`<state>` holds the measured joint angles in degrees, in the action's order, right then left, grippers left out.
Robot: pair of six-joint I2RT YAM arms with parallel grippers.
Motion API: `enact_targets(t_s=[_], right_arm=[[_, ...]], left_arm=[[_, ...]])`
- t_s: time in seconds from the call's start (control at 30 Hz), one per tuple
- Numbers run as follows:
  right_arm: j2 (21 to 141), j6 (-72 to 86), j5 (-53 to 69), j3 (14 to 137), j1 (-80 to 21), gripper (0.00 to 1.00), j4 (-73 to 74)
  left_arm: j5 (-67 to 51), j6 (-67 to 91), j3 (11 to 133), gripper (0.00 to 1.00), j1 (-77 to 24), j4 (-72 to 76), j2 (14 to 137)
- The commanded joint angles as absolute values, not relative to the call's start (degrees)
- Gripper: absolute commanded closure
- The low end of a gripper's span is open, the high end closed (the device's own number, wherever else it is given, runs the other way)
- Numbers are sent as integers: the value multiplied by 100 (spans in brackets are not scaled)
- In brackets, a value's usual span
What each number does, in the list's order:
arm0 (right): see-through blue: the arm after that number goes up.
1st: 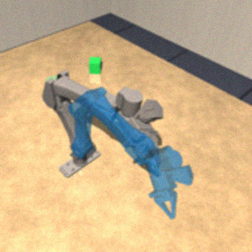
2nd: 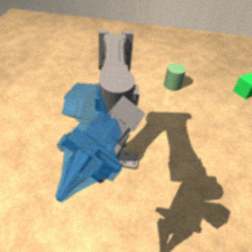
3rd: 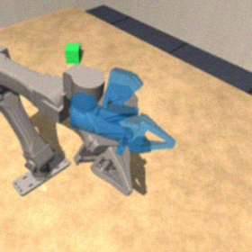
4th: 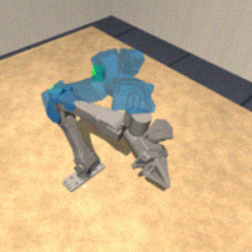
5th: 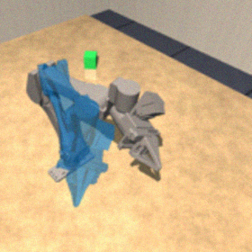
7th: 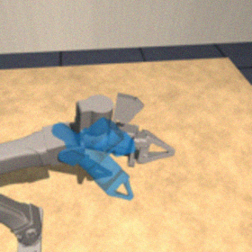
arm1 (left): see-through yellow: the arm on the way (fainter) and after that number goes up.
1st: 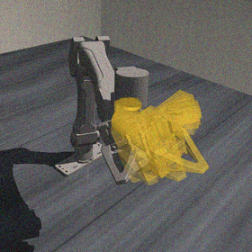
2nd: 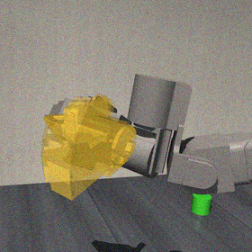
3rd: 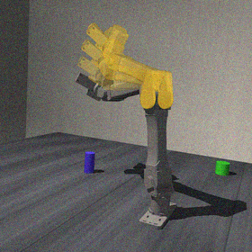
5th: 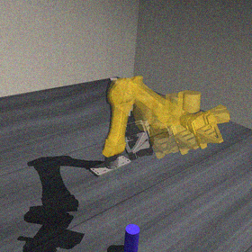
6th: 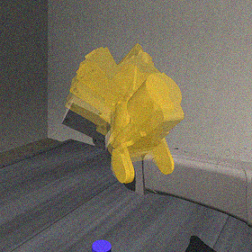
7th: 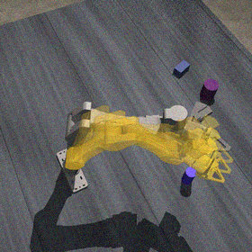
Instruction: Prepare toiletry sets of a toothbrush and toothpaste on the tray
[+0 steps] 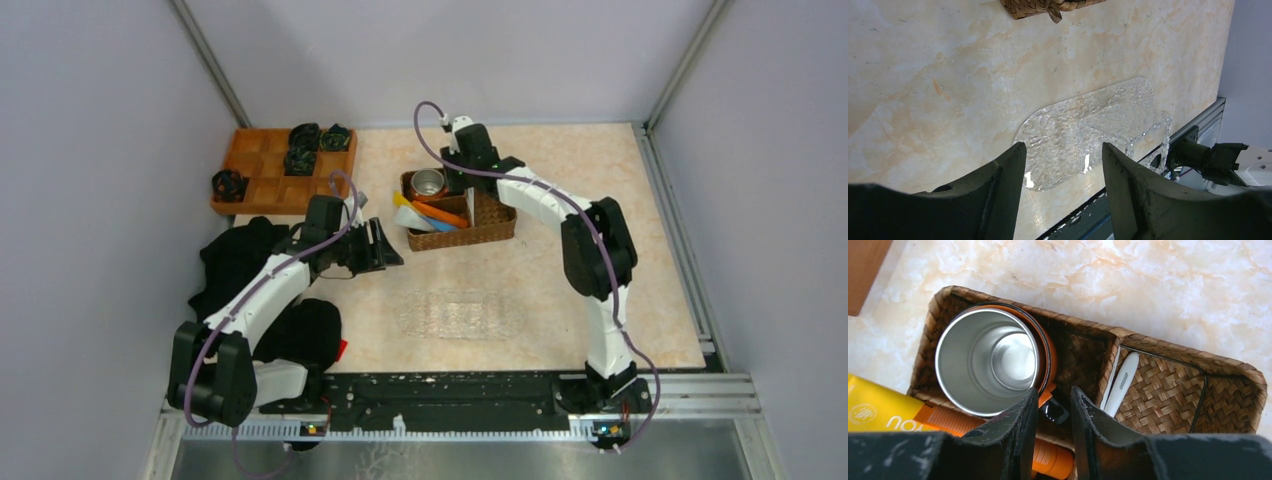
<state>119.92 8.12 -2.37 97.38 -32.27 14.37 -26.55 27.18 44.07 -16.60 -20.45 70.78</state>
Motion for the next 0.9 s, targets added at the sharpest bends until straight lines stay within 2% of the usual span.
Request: enact_targets(t_s=[0.0, 0.07, 0.17, 0.4, 0.5, 0.87], right_arm=[[11344, 713, -186, 9585, -3320, 73, 791], [11317, 677, -200, 9582, -3347, 85, 750], [11379, 651, -54, 9660, -3361, 77, 749], [11896, 501, -54, 10403, -3468, 76, 1280], [12054, 494, -133, 10595, -3466, 72, 1391], [12624, 418, -366, 11232, -3471, 73, 1924]], left_arm=[[-2762, 2672, 4316, 37, -1625, -1885, 7129], [-2747, 2672, 4307, 36, -1624, -1873, 7132], [-2751, 2672, 4299, 37, -1622, -1856, 7149], [-2744, 2676, 4294, 37, -1626, -1833, 7167], [-2737, 2672, 4291, 37, -1626, -1836, 7147], [-2792, 2681, 4272, 37, -1619, -1803, 7138]])
